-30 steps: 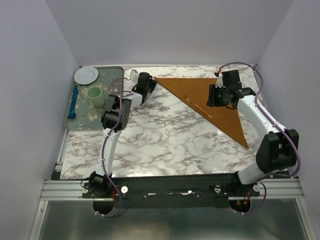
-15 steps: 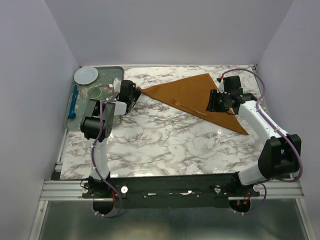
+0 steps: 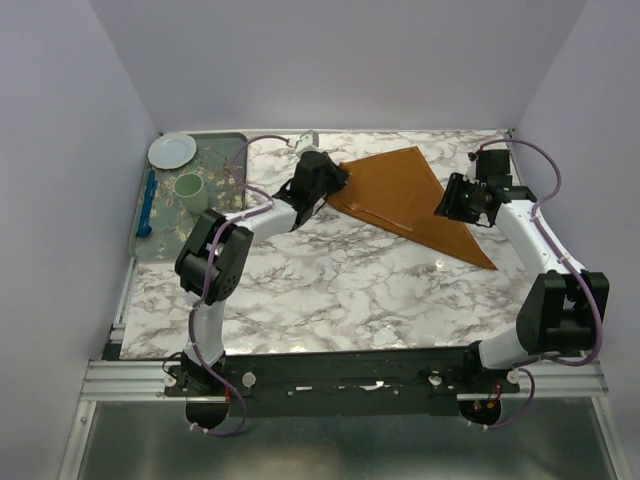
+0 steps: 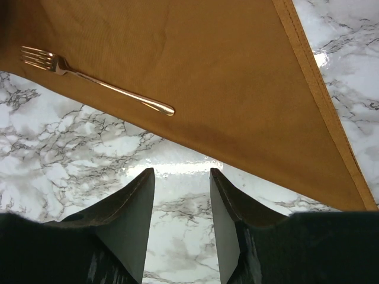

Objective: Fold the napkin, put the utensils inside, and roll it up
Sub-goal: Fold the napkin

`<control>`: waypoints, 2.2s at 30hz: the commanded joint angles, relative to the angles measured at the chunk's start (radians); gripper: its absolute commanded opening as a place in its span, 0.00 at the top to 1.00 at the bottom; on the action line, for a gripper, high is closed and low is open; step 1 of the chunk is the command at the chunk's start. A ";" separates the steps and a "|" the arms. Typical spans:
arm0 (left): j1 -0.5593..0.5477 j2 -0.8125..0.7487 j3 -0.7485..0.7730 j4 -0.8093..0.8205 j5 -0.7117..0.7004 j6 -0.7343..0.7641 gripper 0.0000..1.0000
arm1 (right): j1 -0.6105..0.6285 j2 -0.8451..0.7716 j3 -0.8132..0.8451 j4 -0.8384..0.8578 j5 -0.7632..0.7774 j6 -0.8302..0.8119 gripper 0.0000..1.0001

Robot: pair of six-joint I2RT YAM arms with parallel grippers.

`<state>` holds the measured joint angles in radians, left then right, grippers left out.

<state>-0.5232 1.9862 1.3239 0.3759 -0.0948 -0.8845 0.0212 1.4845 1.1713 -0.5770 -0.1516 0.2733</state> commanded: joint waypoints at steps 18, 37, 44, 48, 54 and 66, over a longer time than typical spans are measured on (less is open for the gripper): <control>-0.245 0.177 0.241 -0.126 -0.002 0.145 1.00 | -0.075 -0.046 -0.044 0.019 -0.075 0.015 0.49; -0.265 0.261 0.271 -0.132 0.058 0.099 1.00 | -0.076 -0.026 -0.056 0.022 -0.111 0.010 0.49; -0.268 0.276 0.282 -0.124 0.073 0.075 1.00 | -0.076 -0.024 -0.055 0.022 -0.114 0.007 0.49; -0.273 0.299 0.323 -0.137 0.093 0.062 1.00 | -0.076 -0.027 -0.058 0.022 -0.120 0.006 0.49; -0.281 0.307 0.330 -0.141 0.093 0.059 1.00 | -0.076 -0.035 -0.058 0.020 -0.117 0.003 0.49; -0.282 0.316 0.317 -0.160 0.161 0.067 0.98 | -0.076 -0.033 -0.064 0.020 -0.120 0.003 0.49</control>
<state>-0.7963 2.2791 1.6360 0.2363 0.0120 -0.8204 -0.0525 1.4624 1.1252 -0.5697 -0.2565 0.2802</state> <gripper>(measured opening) 0.011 0.512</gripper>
